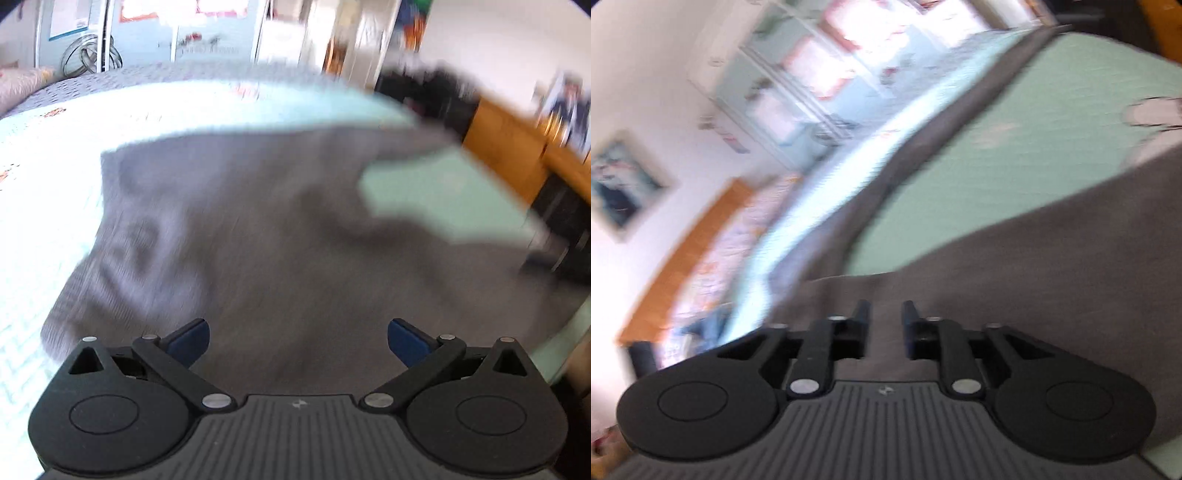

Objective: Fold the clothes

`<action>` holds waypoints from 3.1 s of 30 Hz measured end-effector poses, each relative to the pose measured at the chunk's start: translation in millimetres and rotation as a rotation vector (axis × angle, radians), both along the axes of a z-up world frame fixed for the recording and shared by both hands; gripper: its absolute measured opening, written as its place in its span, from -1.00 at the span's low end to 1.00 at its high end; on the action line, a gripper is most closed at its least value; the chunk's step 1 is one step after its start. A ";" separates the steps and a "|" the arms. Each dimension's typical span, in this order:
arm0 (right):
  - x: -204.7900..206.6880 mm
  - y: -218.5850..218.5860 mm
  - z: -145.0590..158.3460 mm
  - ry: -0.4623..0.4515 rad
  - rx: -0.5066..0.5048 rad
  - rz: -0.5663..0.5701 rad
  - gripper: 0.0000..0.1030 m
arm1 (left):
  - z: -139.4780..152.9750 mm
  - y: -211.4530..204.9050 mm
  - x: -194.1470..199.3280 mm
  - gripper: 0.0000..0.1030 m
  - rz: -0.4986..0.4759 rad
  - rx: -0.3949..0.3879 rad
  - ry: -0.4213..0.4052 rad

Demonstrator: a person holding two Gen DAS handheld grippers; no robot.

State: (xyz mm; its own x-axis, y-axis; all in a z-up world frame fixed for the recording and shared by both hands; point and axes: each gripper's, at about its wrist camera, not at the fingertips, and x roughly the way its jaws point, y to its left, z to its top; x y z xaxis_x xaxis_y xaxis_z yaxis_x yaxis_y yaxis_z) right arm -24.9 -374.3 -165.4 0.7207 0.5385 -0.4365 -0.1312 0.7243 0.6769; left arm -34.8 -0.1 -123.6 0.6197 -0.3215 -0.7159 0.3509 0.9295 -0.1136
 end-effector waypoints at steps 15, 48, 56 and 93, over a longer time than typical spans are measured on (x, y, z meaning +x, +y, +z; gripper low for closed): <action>105.7 82.6 -13.6 0.043 -0.095 0.213 -0.35 | -15.4 35.3 -7.7 0.99 0.203 0.019 -0.081; 87.8 -0.6 -66.4 -0.144 0.392 -0.033 0.07 | 88.3 41.5 141.5 0.99 0.157 0.067 -0.159; 84.5 -2.7 -66.9 -0.168 0.473 -0.027 0.08 | 55.9 63.6 209.8 0.96 0.062 0.164 -0.123; 56.0 -15.0 -60.0 -0.202 0.548 -0.005 0.19 | 16.5 6.8 270.8 -0.93 -0.195 0.349 0.037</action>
